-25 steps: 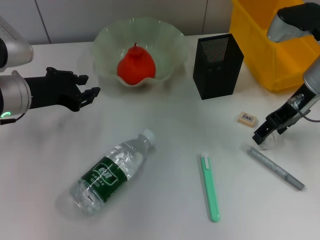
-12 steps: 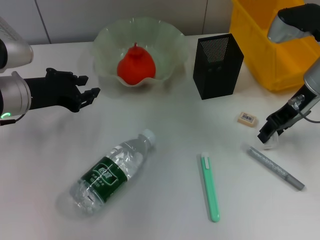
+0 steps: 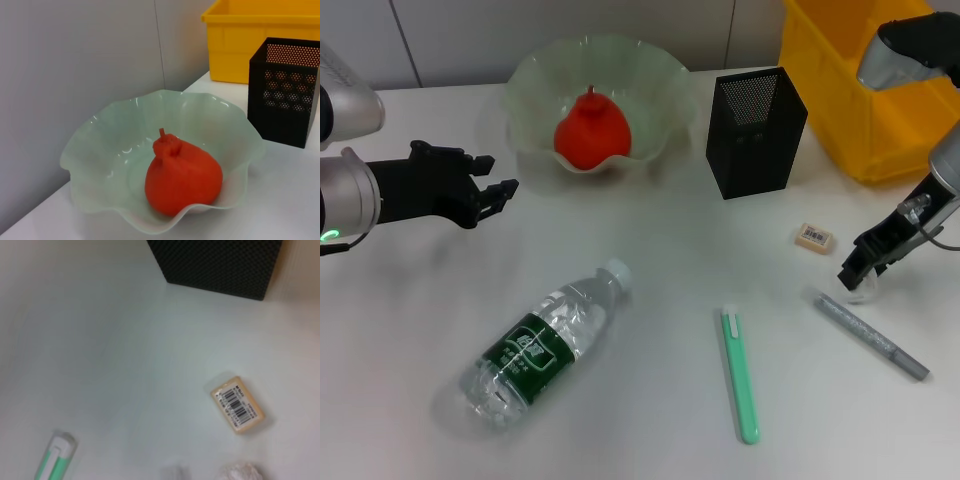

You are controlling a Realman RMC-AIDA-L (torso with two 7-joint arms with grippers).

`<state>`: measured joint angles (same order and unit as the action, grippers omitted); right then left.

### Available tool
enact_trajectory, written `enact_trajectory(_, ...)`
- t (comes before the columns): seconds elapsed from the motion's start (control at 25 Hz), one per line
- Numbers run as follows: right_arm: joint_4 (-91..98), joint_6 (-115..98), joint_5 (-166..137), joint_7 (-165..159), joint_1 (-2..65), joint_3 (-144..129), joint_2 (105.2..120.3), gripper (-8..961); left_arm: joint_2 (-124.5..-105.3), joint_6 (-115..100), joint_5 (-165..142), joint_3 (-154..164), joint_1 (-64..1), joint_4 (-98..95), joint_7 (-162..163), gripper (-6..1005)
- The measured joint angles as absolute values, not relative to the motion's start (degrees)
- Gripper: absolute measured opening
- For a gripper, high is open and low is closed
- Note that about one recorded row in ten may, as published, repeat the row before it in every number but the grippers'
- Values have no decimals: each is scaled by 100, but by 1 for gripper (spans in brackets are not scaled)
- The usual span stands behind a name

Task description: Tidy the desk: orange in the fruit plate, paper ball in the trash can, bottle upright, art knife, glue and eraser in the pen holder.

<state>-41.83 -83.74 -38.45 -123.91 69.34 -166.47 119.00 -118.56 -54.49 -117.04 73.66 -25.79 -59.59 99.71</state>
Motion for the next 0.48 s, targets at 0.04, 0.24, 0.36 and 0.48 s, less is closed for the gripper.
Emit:
enact_trajectory(0.04,-4183,-8374,-3844,-12391,6934,-16647,11900,354,-11856,-5449,-11704,7366,-2578,-5959,9972,391)
enact_trajectory(0.24,-4183,-8392,-3799,-12391,6934,-16646,11911,338,-11856,-5450,-11701,7349,-2560,-5959,9973,391)
enact_trajectory(0.36,-4199,-8393,-3710,-12375,6934,-16646,11924,335,-11857,-5449,-11699,7339,-2557,-5948,9974,391)
enact_trajectory(0.48,-4250,-8435,-3527,-12319,6931,-16646,11926,334,-11856,-5449,-11698,7320,-2542,-5937,9975,391)
